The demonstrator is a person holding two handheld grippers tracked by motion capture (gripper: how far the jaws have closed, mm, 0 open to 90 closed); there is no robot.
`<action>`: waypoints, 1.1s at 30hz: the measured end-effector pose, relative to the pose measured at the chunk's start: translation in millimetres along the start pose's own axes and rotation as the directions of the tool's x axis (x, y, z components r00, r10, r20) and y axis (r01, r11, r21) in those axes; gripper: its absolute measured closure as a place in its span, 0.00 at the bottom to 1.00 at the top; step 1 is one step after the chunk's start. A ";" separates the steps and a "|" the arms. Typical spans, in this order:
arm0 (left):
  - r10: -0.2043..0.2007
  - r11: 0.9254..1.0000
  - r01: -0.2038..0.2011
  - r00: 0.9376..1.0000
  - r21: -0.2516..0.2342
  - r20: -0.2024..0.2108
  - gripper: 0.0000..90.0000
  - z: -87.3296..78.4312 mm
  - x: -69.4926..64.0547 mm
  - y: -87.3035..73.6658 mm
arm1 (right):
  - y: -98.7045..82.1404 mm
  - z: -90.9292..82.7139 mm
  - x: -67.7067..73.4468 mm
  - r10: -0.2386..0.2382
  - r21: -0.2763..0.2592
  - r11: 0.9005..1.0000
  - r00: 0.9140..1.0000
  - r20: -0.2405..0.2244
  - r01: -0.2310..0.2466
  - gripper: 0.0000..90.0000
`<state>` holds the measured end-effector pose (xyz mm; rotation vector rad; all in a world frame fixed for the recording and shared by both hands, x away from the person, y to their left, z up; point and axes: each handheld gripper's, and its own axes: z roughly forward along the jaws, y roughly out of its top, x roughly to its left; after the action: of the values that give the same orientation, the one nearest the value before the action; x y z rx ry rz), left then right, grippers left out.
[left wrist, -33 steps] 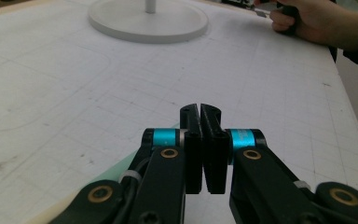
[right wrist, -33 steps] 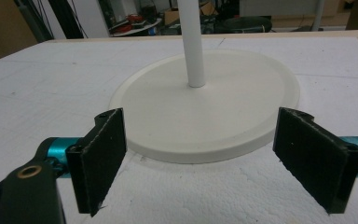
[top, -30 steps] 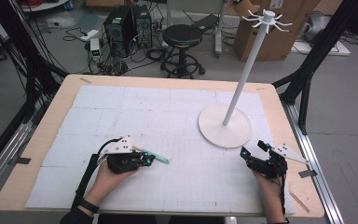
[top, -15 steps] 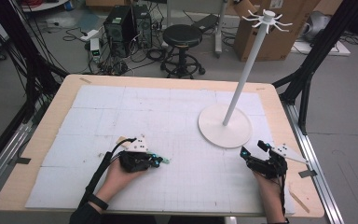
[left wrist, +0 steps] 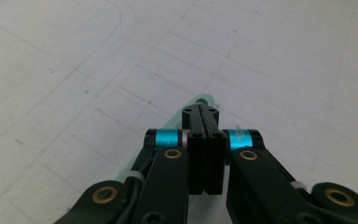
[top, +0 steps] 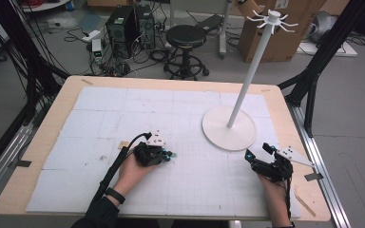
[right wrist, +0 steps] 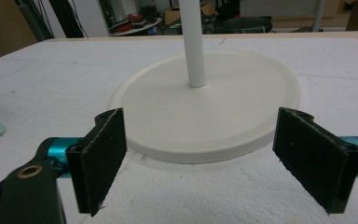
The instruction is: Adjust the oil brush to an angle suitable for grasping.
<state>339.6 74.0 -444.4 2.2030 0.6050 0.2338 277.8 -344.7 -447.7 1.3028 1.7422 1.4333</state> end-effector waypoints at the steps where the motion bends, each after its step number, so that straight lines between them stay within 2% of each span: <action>1: -0.005 1.000 0.005 1.000 0.000 -0.006 1.00 1.6 1.9 1.5 | 0.1 0.0 -0.2 -0.003 -0.001 1.000 1.000 0.001 0.003 0.18; 8: -0.028 1.000 0.029 0.996 0.005 -0.084 1.00 11.9 15.8 12.0 | 0.1 0.1 -0.5 -0.001 -0.001 1.000 1.000 0.000 0.001 0.18; 11: -0.053 0.999 0.053 0.991 -0.006 -0.122 1.00 16.2 24.9 14.9 | 0.1 0.2 -0.6 -0.001 0.000 1.000 1.000 0.000 0.001 0.18; 16: -0.075 0.997 0.075 0.987 -0.004 -0.144 1.00 17.8 33.6 17.0 | 0.1 0.2 -0.4 0.003 0.002 1.000 1.000 0.001 -0.003 0.18; 19: -0.078 0.997 0.080 0.982 0.007 -0.172 1.00 19.5 37.7 19.9 | 0.1 0.4 -0.5 0.001 0.001 1.000 1.000 0.002 -0.001 0.18; 25: -0.100 0.995 0.099 0.981 -0.016 -0.167 1.00 18.2 44.1 19.0 | 0.2 0.6 -0.6 0.002 0.005 1.000 1.000 -0.005 -0.002 0.19; 27: -0.115 0.993 0.108 0.980 -0.051 -0.164 0.94 10.9 45.8 19.2 | 0.1 0.4 -0.5 0.001 0.003 1.000 1.000 -0.003 -0.001 0.19; 29: -0.130 0.988 0.112 0.977 -0.110 -0.167 0.82 -1.8 45.5 20.7 | 0.1 0.1 -0.5 -0.005 -0.003 1.000 1.000 -0.002 0.005 0.19; 30: -0.127 0.985 0.104 0.977 -0.136 -0.172 0.82 -10.3 45.4 20.9 | 0.1 0.1 -0.5 -0.005 -0.003 1.000 1.000 -0.002 0.005 0.19; 32: -0.130 0.976 0.098 0.979 -0.194 -0.159 0.65 -28.4 45.3 19.3 | 0.1 -0.2 -0.7 0.000 -0.003 1.000 1.000 -0.002 0.000 0.18; 33: -0.132 0.970 0.097 0.980 -0.221 -0.149 0.65 -38.2 46.0 17.1 | 0.1 -0.2 -0.7 0.000 -0.003 1.000 1.000 -0.002 0.000 0.18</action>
<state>371.7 113.1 -408.3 1.9476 0.7591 0.4025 277.9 -345.5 -447.7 1.2997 1.7407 1.4375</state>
